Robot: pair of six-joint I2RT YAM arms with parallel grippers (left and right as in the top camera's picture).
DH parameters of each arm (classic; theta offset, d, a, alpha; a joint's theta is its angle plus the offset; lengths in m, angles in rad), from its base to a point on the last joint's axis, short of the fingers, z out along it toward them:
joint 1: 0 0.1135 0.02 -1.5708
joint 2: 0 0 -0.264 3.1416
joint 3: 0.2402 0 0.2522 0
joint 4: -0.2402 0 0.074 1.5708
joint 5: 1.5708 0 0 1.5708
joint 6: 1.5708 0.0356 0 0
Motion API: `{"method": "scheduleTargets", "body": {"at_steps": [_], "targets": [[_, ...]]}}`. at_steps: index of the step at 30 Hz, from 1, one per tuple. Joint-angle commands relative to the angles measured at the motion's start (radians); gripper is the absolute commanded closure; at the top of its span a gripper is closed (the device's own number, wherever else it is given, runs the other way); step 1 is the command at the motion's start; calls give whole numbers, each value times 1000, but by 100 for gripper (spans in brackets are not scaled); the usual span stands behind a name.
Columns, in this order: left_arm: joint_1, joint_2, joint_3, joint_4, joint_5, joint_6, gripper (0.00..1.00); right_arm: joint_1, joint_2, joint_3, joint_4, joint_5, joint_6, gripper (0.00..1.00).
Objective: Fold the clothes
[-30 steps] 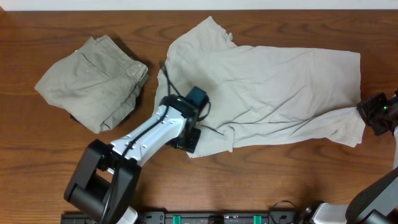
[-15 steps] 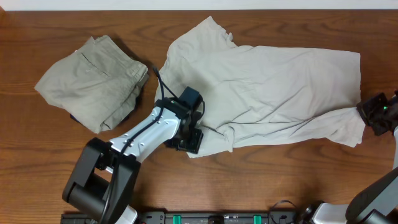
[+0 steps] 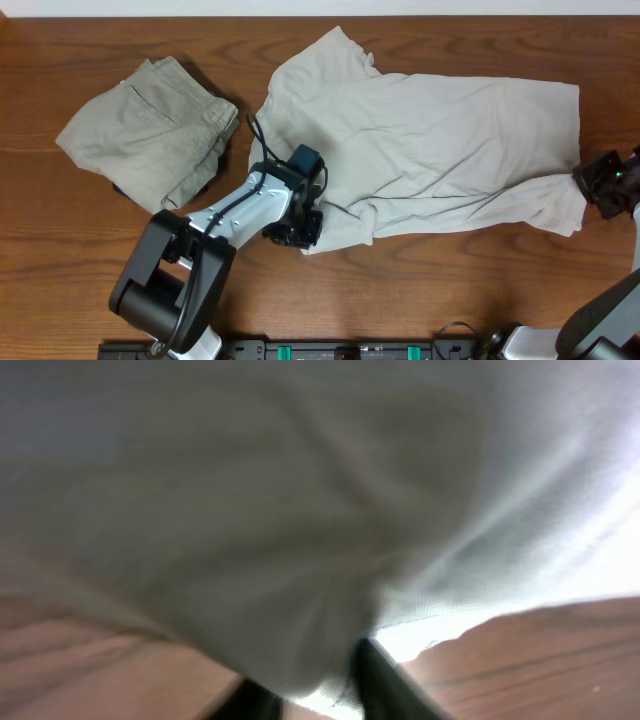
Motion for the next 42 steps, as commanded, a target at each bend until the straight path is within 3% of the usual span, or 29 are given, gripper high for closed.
{"method": "scheduleTargets", "body": {"at_steps": [1, 12, 17, 21, 28, 42], "targets": [[16, 17, -1, -11, 6, -14, 94, 3, 2, 16, -1, -7, 14, 99], [17, -167, 171, -363, 5, -9, 94, 3, 2, 16, -21, -7, 14, 99], [17, -274, 214, -431, 5, -10, 94, 3, 2, 16, -51, -6, 13, 99], [17, -311, 248, -421, -17, -10, 94, 3, 2, 16, -48, -7, 1, 99], [37, -302, 274, -300, -207, 1, 94, 7, 2, 16, 16, -50, -17, 99], [130, -196, 274, -140, -270, 79, 94, 37, 40, 15, 130, -24, -16, 99]]}}
